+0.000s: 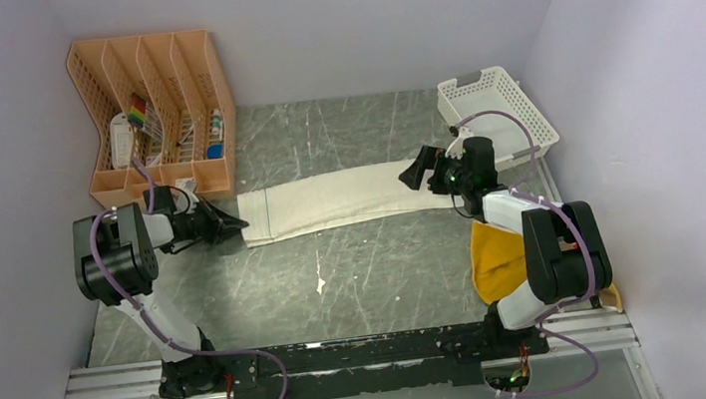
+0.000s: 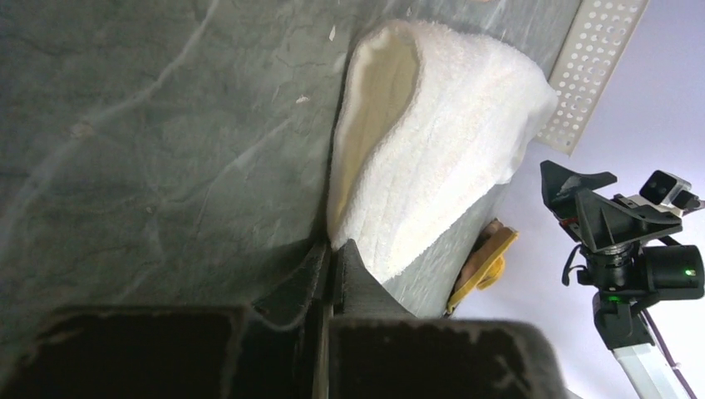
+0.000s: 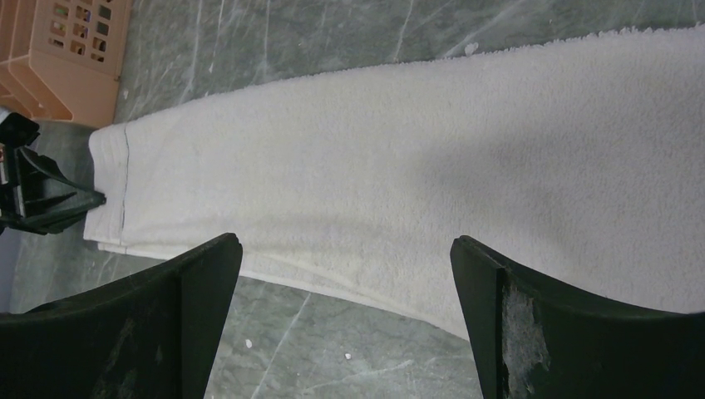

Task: Roll the towels
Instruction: Fold the towel at the center of the board.

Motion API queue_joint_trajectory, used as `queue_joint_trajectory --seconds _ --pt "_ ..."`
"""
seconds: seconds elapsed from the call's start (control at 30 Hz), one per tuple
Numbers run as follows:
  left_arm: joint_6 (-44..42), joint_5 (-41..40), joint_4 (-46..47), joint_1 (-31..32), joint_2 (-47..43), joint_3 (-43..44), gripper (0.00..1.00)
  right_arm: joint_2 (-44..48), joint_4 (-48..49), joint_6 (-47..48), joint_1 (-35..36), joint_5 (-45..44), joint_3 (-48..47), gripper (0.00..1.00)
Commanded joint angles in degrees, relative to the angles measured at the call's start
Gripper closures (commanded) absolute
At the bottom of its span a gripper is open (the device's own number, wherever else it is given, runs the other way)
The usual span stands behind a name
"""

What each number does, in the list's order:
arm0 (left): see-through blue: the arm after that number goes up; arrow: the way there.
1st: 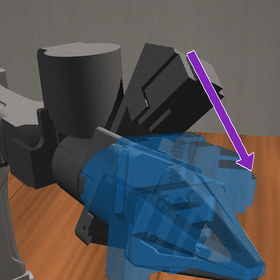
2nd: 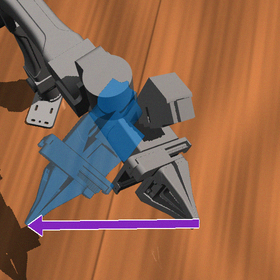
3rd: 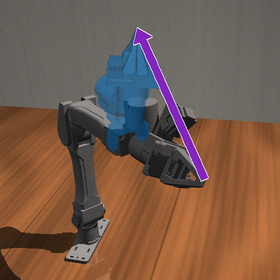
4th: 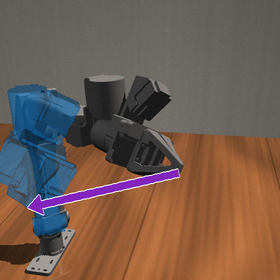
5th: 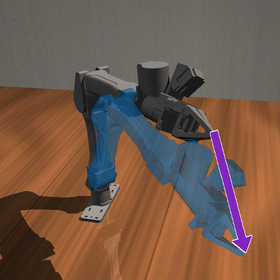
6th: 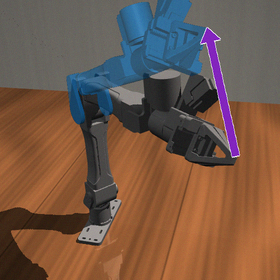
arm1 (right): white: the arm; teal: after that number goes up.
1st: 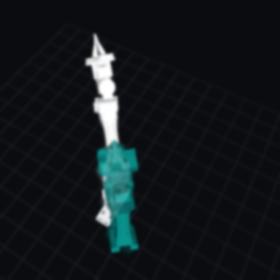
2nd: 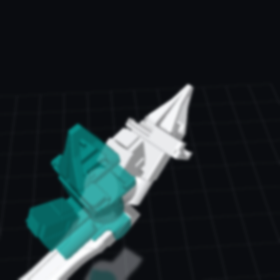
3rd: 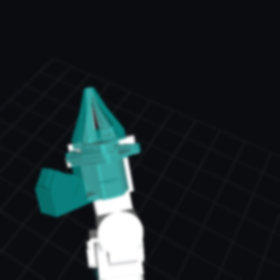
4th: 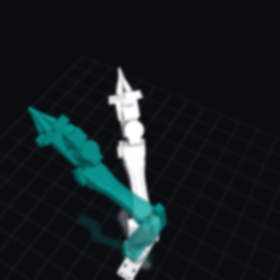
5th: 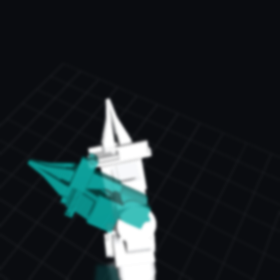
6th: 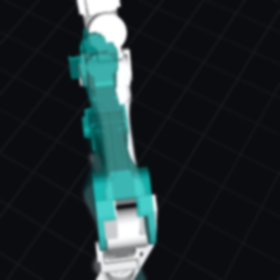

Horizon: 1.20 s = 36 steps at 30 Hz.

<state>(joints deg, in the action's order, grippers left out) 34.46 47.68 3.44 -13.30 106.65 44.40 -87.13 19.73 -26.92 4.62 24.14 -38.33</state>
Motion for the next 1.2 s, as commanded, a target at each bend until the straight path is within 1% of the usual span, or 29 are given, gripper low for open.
queue_joint_trajectory --seconds 0.0,0.17,0.27,0.4,0.5,0.53,0.67,0.77,0.83,0.9,1.0,1.03,1.17 --pt "-3.55 -9.03 -3.59 -0.35 -1.70 0.29 0.93 1.52 -0.63 1.27 0.30 0.60 0.09 0.00" --pt "-6.85 -16.89 -10.78 -0.86 -8.27 1.68 0.93 1.67 -1.13 1.59 0.31 0.99 0.01 0.01" --pt "-9.03 -23.22 -16.51 -0.88 -14.23 1.72 0.93 1.58 -1.52 1.92 0.44 1.07 -0.17 0.01" --pt "-9.78 -32.95 -23.19 -1.06 -21.71 1.27 0.93 0.75 -1.58 1.86 1.10 1.05 -0.53 0.01" --pt "-7.50 -42.75 -27.43 -2.06 -26.05 0.92 0.93 -0.12 -3.83 1.99 2.37 -0.51 -2.17 0.01" --pt "-6.69 -47.41 -28.50 -2.51 -27.02 0.87 0.93 -0.40 -4.92 2.17 2.83 -1.13 -2.99 0.01" --pt "-3.79 -62.28 -33.54 -3.83 -29.35 2.65 0.93 -1.36 -8.30 2.56 4.49 -3.16 -5.99 0.01" --pt "-2.80 -71.93 -36.84 -4.23 -30.16 4.76 0.93 -1.75 -9.45 2.82 5.31 -3.97 -7.50 0.01" --pt "-3.49 -76.06 -37.74 -4.44 -31.06 5.69 0.93 -1.93 -9.74 2.58 5.66 -4.31 -8.10 0.01" --pt "-4.89 -76.47 -37.25 -4.49 -32.22 6.28 0.93 -2.01 -9.86 2.33 5.90 -4.39 -8.33 0.01" --pt "-5.54 -73.95 -37.18 -4.53 -32.59 7.51 0.93 -2.18 -10.73 2.06 6.27 -4.98 -8.64 0.01" --pt "-5.74 -72.15 -37.25 -4.46 -31.99 8.11 0.93 -2.29 -11.14 2.02 6.37 -5.20 -8.75 0.02" --pt "-4.31 -58.47 -41.19 -4.27 -26.76 12.74 0.93 -2.77 -12.94 2.29 6.52 -5.88 -9.67 0.02"
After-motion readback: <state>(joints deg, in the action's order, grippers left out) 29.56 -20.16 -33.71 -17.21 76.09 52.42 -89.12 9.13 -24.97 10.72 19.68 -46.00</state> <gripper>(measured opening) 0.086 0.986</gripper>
